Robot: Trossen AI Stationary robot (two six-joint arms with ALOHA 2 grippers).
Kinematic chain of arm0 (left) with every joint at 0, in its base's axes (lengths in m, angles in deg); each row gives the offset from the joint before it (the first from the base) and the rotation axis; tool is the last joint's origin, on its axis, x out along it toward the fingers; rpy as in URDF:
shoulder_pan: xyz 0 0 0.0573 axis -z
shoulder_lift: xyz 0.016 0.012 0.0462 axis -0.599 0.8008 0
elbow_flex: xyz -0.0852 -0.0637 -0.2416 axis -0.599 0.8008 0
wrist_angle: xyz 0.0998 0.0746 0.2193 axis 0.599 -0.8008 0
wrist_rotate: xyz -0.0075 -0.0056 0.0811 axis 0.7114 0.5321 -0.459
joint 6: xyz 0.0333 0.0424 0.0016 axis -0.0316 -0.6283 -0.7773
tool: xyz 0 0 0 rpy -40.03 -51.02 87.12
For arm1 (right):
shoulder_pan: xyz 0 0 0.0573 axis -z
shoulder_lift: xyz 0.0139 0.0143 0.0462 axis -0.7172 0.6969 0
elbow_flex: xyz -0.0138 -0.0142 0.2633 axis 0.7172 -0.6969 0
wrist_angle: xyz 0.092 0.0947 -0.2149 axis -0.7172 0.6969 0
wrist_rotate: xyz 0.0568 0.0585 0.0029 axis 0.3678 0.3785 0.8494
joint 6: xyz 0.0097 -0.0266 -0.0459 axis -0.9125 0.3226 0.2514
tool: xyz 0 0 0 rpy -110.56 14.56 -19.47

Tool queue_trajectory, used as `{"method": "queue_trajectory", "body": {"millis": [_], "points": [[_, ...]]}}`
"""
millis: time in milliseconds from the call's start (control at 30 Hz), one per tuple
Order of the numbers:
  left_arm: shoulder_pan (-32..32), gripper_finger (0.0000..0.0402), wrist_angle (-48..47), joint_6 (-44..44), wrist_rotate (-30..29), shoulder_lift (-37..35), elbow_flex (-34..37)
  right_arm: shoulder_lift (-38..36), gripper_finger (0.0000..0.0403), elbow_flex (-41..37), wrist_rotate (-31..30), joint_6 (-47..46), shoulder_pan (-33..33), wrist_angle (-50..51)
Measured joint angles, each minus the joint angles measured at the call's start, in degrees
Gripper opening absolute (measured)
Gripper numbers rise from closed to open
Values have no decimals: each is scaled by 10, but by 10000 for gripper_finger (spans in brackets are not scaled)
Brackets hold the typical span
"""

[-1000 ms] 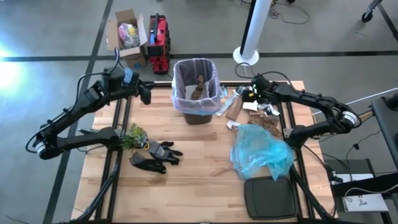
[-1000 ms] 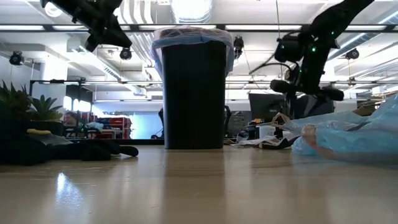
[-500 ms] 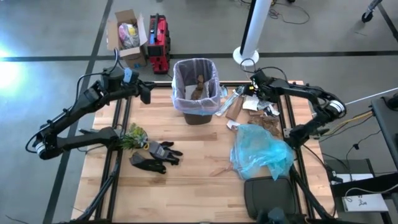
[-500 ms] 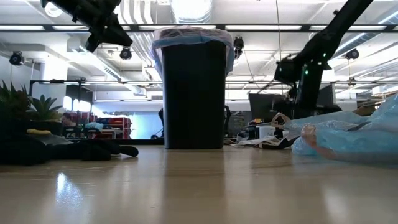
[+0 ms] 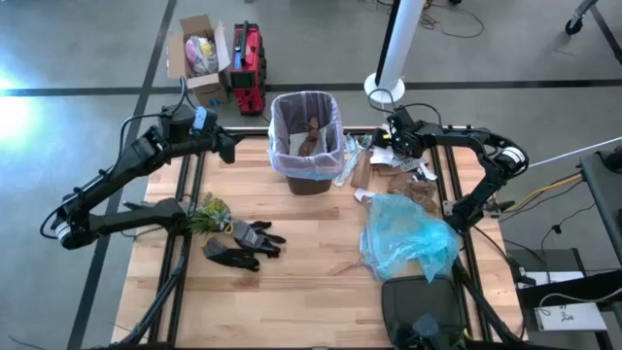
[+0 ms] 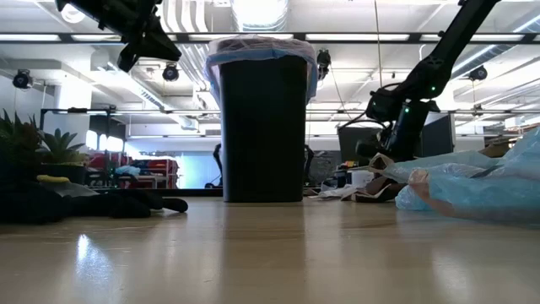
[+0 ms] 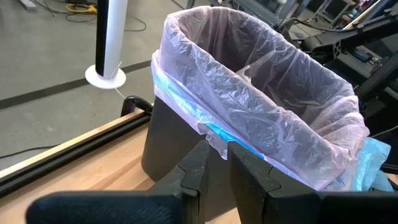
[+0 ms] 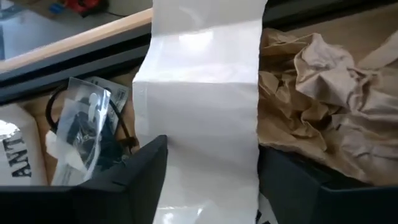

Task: Place trash/remove bag and relplace
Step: Put the white paper into the trash bin

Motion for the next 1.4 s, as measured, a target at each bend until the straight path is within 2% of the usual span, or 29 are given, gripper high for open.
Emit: {"method": "queue_trajectory", "body": {"millis": [133,400,600,800,1000,1133,1267,1400], "points": [[0,43,1,0,0,2,0,-15,158,0,4,27,0,2],[0,43,11,0,-4,16,0,-82,11,0,27,105,-8,18],[0,43,29,0,1,31,0,-147,2,0,36,136,-9,95],[0,43,42,1,21,36,0,-268,1,0,78,147,-39,176],[0,43,107,7,60,35,0,-422,0,5,83,106,-78,193],[0,43,148,33,72,35,-2,-490,0,31,71,66,-113,184],[0,43,244,60,124,35,-7,-506,0,78,42,52,-164,177],[0,43,311,83,141,35,-10,-474,0,131,-2,63,-226,136]]}}
